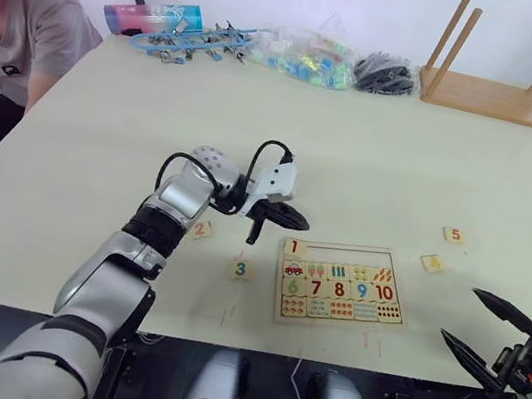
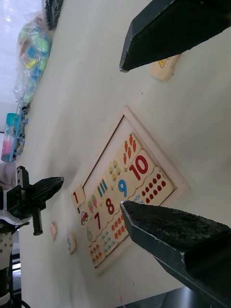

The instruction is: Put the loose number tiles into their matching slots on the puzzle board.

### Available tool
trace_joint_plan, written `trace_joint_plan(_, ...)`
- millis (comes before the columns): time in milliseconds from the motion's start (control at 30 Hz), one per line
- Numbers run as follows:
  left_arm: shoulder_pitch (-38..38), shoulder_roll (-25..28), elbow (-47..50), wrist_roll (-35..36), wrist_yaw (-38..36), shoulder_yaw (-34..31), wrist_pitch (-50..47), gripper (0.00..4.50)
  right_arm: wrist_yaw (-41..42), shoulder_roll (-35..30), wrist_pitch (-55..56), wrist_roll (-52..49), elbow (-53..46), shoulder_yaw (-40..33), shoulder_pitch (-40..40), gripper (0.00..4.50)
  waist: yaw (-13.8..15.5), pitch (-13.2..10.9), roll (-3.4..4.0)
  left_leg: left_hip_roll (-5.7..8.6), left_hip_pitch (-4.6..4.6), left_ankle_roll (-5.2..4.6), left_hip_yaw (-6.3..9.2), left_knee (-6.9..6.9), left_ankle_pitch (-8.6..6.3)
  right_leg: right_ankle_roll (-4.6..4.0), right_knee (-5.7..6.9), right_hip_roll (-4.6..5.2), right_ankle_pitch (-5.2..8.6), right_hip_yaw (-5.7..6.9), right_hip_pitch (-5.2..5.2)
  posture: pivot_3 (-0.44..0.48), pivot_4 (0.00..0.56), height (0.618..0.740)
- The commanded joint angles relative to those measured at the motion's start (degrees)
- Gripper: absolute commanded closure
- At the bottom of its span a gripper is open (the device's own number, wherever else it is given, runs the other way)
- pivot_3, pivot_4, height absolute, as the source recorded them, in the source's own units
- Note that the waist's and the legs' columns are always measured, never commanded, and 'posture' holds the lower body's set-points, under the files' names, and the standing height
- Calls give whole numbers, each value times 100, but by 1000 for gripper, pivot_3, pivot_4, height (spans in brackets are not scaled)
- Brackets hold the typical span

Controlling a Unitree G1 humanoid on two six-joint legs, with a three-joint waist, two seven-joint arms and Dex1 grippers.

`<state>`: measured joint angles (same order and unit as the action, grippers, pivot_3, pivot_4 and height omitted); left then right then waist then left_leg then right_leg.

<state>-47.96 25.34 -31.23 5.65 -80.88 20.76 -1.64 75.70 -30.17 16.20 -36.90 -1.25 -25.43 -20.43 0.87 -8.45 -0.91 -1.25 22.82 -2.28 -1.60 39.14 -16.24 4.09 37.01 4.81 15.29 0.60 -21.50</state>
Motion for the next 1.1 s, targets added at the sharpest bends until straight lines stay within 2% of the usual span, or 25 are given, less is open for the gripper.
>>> trace_joint_plan(33, -152, -28, -221, -113, -56, -70, 412, 4463, -27, -26, 50, -55, -135, -49, -39, 0, -5, 0, 0, 0, 0, 0, 0, 0, 0, 0, 0, 0, 0, 0, 0, 0, 150, 740)
trace_joint_plan(367, -92, -47, -551, -276, -185, -63, 792, 4463, 51, -42, 50, -70, -101, -27, -46, 0, -3, 0, 0, 0, 0, 0, 1, 0, 0, 0, 0, -1, 0, 0, 0, 0, 150, 740)
trace_joint_plan(700, -34, -18, -557, -345, -231, -84, 873, 4463, 418, -92, 187, -108, 196, -111, -43, 0, -3, 0, 0, -1, 0, -1, 2, 0, 0, 0, 0, -1, 0, 1, 0, 0, 150, 740)
trace_joint_plan(1100, 30, -11, -584, -445, -301, -57, 1028, 4463, 489, -87, 241, -107, 304, -125, -26, 0, -1, 0, 0, 0, 0, -1, 1, 0, 0, 1, 0, 0, 0, 0, 0, 0, 150, 740)
